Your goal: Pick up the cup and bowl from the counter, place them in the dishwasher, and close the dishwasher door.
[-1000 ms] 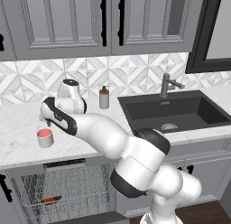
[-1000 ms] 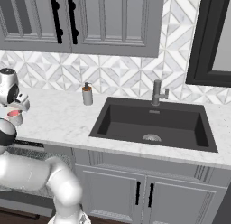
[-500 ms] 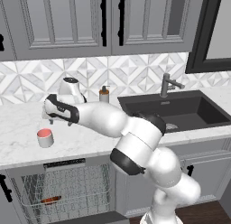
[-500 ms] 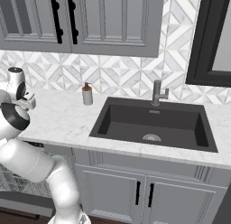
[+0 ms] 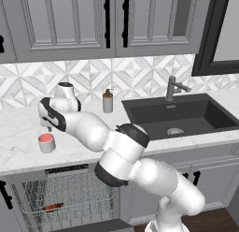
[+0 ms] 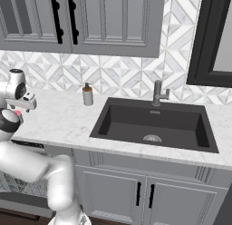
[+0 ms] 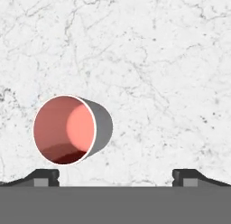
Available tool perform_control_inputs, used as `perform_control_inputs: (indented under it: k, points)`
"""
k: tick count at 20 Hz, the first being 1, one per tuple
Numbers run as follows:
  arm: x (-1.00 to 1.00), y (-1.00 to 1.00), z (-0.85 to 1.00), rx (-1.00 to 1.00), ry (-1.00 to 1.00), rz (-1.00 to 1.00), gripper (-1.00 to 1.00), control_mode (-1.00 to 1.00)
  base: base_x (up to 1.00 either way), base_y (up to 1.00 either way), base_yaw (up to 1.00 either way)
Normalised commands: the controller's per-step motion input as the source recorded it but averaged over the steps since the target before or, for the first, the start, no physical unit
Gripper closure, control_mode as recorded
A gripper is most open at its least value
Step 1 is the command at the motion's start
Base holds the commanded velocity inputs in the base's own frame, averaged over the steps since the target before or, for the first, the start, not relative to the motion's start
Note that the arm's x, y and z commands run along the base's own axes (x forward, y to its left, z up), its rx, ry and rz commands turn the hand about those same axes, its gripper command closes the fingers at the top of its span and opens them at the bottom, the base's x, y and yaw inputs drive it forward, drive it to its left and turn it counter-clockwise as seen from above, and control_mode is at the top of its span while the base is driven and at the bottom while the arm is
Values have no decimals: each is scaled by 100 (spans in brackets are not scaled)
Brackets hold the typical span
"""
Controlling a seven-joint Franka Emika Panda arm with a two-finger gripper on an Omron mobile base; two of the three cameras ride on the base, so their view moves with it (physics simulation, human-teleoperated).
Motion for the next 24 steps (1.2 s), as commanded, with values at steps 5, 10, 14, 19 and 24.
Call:
perform_control_inputs:
  k: [5,10,14,19,24]
  points:
    - [25,43,-2,-4,8,5,-100,-100,0,0,0]
    - [16,39,-11,-4,2,3,-100,-100,0,0,0]
    - [-8,3,-19,-2,3,0,-100,-100,0,0,0]
    - [-27,-17,-26,0,4,0,-100,-100,0,0,0]
    - [-27,-17,-25,-1,0,0,-100,-100,0,0,0]
